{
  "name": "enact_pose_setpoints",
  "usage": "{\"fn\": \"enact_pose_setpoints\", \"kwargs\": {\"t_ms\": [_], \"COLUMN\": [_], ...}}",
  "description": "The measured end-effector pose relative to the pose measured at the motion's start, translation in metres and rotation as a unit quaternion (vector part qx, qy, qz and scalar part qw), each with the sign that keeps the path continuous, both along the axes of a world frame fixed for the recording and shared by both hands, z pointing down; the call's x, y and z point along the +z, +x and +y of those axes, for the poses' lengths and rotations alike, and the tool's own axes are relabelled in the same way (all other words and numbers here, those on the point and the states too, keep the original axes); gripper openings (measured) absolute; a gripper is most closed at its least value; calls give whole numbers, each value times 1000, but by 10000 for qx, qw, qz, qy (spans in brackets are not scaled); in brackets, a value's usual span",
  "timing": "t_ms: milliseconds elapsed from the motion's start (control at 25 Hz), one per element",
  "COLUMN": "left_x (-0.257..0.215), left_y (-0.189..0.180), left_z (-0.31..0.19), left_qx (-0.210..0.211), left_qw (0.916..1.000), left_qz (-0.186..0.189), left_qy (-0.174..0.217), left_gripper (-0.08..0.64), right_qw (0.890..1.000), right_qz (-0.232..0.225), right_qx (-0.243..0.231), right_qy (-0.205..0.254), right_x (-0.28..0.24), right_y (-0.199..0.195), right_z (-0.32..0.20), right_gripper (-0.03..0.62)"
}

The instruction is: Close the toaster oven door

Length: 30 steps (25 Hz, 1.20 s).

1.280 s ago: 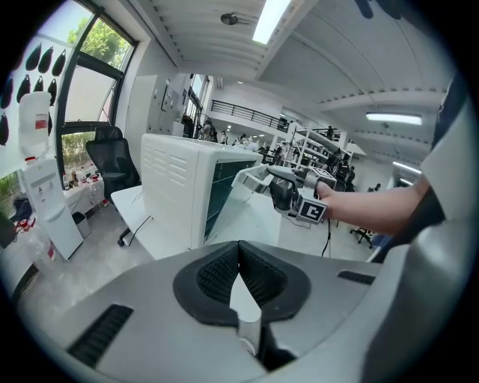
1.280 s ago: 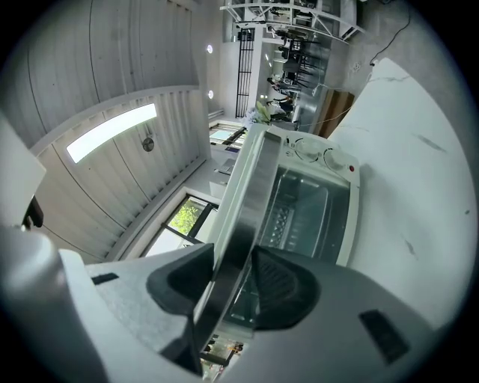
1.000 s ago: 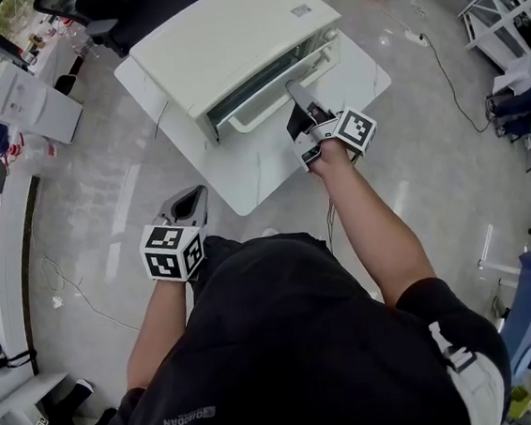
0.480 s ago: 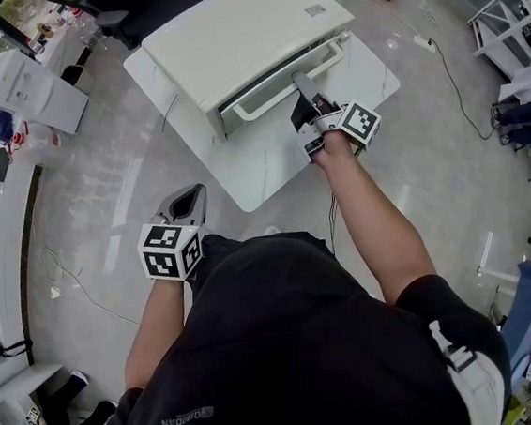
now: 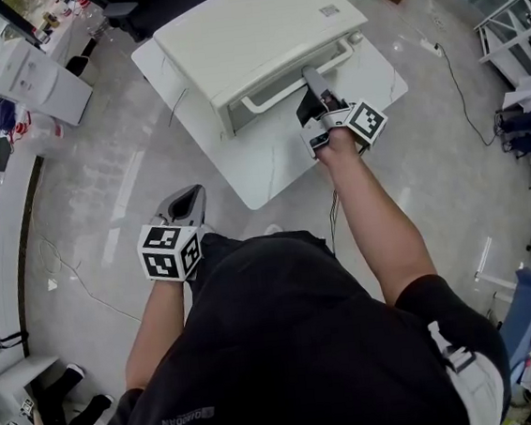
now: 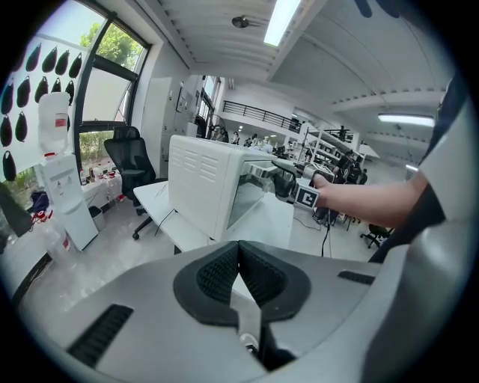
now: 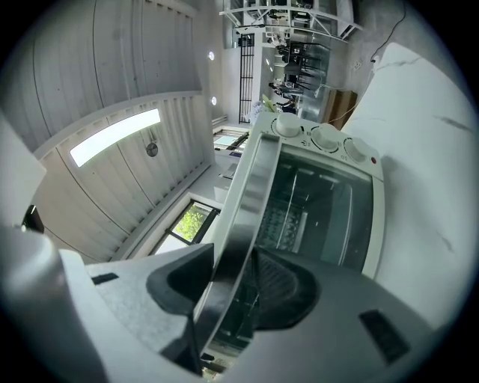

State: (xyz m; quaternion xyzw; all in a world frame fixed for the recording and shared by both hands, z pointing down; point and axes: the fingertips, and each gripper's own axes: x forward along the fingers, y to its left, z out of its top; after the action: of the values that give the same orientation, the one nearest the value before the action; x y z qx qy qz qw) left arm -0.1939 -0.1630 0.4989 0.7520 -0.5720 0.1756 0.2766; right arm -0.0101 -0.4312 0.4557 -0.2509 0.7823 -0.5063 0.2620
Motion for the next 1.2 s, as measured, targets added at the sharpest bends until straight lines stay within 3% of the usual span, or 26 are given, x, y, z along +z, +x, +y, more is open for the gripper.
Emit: {"fn": "enact_pose_setpoints", "kwargs": {"t_ms": [280,640,920,1200], "left_x": [0,-4,-14,-24], "left_y": [-5,-9,6,26], "left_z": [2,8,3,-3], "left_qx": [-24,9,185,377], "left_qw": [10000,9999,9996,9986], "left_qz": [57,108,111,93], "left_qy": [34,69,207,347], "left_gripper": [3,3,3,3], "right_qw": [9999,9992,9934,9661], "right_qz": [-122,91,1106,2340], "right_qx": [89,362,199,-520], "right_qy": [-68,-113,226,960], "right_x": [3,-2,0,-4], "right_y": [1,16,30,15], "right_z": [-1,9,51,112], "right_gripper": [155,164,163,137]}}
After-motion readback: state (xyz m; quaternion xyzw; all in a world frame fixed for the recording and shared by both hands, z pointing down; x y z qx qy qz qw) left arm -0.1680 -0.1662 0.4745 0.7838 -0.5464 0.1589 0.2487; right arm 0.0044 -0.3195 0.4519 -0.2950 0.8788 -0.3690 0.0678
